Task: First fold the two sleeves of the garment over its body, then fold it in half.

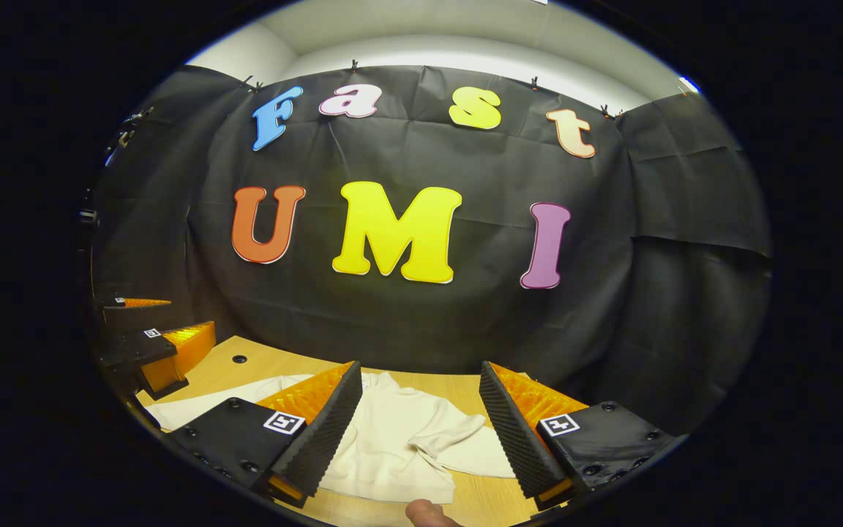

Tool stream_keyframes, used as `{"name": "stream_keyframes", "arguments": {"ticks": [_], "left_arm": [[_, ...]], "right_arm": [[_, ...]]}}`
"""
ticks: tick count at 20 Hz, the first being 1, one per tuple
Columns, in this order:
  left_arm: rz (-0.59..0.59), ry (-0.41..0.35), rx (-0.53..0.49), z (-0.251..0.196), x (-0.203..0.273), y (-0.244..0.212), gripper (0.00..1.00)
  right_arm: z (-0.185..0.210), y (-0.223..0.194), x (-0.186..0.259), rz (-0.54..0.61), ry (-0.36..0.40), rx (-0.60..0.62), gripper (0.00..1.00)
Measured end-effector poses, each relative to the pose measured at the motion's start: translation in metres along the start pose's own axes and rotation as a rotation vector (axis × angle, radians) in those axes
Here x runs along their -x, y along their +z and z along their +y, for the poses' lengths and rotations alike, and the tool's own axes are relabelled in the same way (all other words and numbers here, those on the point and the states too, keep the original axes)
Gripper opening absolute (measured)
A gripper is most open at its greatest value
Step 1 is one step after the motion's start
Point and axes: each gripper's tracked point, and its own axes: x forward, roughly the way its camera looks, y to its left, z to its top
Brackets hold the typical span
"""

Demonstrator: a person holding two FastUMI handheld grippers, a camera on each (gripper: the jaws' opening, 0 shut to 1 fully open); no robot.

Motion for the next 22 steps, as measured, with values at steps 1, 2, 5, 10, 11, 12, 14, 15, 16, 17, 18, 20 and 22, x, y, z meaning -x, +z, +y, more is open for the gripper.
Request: {"name": "stream_keyframes", "arguments": {"ticks": [1,2,5,10,11,12,14,15,16,17,18,20,22], "left_arm": [[0.001,0.0,-0.001,-0.001,0.0,0.0,1.0],[0.002,-0.001,-0.002,-0.001,0.0,-0.001,1.0],[0.012,0.007,-0.002,-0.001,-0.001,-0.004,1.0],[0.013,0.026,0.001,-0.003,0.001,-0.003,1.0],[0.011,0.032,0.015,-0.003,0.001,-0.002,1.0],[0.007,0.032,0.051,-0.004,0.0,0.0,1.0],[0.017,0.024,0.115,-0.009,0.0,0.001,1.0],[0.014,0.035,0.131,-0.008,-0.001,0.002,1.0],[0.016,0.047,0.134,-0.008,-0.002,0.002,1.0],[0.018,0.067,0.123,-0.008,-0.003,0.001,1.0],[0.029,0.094,0.105,-0.005,-0.004,-0.003,1.0],[0.06,0.153,0.065,0.0,-0.002,-0.013,1.0],[0.072,0.193,0.053,-0.001,0.0,-0.014,1.0]], "right_arm": [[0.001,-0.002,0.0,0.003,0.005,-0.002,1.0],[0.0,-0.003,0.0,0.006,0.006,-0.002,1.0],[-0.008,-0.005,-0.003,0.007,0.002,-0.003,1.0],[-0.065,-0.026,-0.028,0.041,-0.103,-0.036,1.0],[-0.084,-0.034,-0.033,0.048,-0.136,-0.065,1.0],[-0.103,-0.046,-0.041,0.066,-0.169,-0.089,1.0],[-0.141,-0.086,-0.055,0.135,-0.232,-0.102,1.0],[-0.16,-0.108,-0.066,0.179,-0.253,-0.087,1.0],[-0.18,-0.129,-0.072,0.217,-0.265,-0.078,1.0],[-0.202,-0.151,-0.078,0.252,-0.287,-0.079,1.0],[-0.226,-0.175,-0.083,0.291,-0.326,-0.073,1.0],[-0.275,-0.228,-0.088,0.392,-0.407,-0.073,1.0],[-0.307,-0.275,-0.093,0.488,-0.466,-0.114,1.0]]}}
